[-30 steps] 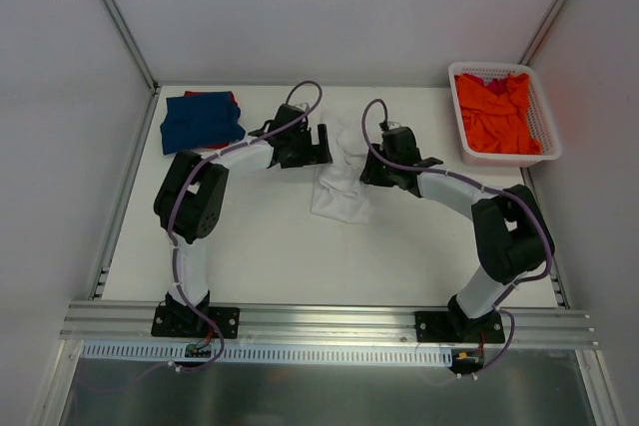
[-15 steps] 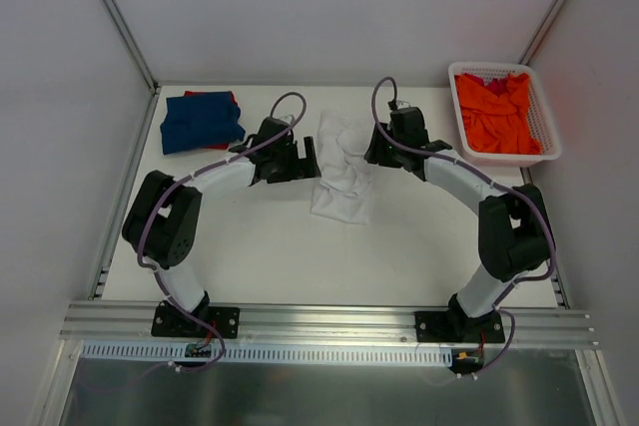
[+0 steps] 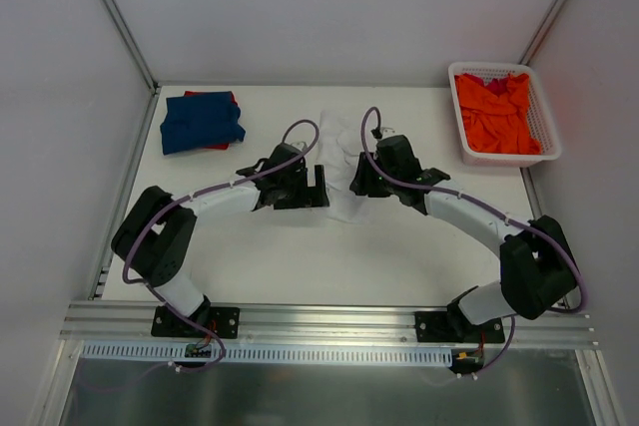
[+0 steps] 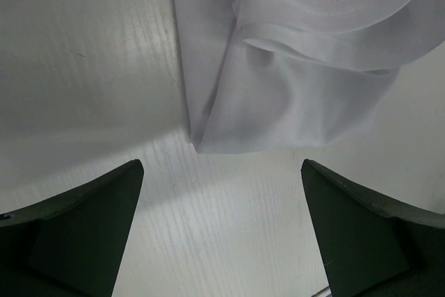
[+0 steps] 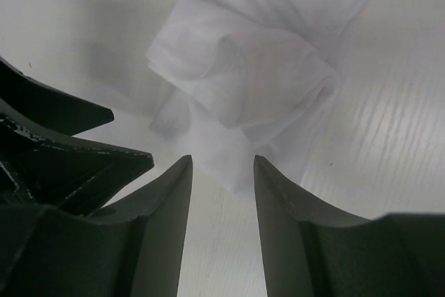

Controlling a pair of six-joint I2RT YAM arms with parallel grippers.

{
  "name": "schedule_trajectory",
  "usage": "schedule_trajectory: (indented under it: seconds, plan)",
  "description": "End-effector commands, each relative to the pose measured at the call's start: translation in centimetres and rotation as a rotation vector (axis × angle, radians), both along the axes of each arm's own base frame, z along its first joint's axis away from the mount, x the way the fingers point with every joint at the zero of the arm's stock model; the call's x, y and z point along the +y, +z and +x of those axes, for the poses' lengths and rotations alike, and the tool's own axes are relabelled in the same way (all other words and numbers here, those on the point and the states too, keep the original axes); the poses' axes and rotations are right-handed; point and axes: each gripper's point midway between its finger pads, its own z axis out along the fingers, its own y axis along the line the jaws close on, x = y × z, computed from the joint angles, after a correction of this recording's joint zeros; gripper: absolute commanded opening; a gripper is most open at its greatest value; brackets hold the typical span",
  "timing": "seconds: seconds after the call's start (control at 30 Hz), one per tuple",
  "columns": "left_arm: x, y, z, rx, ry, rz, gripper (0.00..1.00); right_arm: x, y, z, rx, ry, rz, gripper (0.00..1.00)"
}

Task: Fold and stack the t-shirts
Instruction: Fold the tshirt

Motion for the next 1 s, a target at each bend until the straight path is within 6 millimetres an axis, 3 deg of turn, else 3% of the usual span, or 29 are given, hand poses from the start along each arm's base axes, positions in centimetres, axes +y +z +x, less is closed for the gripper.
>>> schedule_trajectory:
  seconds: [0.0,0.3,0.7,0.83,0.97]
  plan:
    - [-0.4,-1.5,-0.7,0.037,0.015,0.03,0.99,0.7,-0.3,-1.5,0.013,-0.003,0.02,0.43]
    - [-0.3,-3.8,-0.9,0.096,0.018,0.096,0.99,2.5,-3.0,-3.0,0.066,0.038,0.02,0.43]
    - [-0.3,-4.8,-0.4,0.143,0.031,0.144,0.99,4.2,-5.9,-1.7,0.114,0.07,-0.001,0.43]
    - [-0.2,-4.5,-0.4,0.137,0.03,0.144,0.99,4.4,-6.5,-1.0,0.112,0.077,-0.021,0.42]
    - [0.0,-4.6,-0.6,0.138,0.031,0.15,0.99,5.1,-5.8,0.4,0.084,0.083,-0.022,0.42]
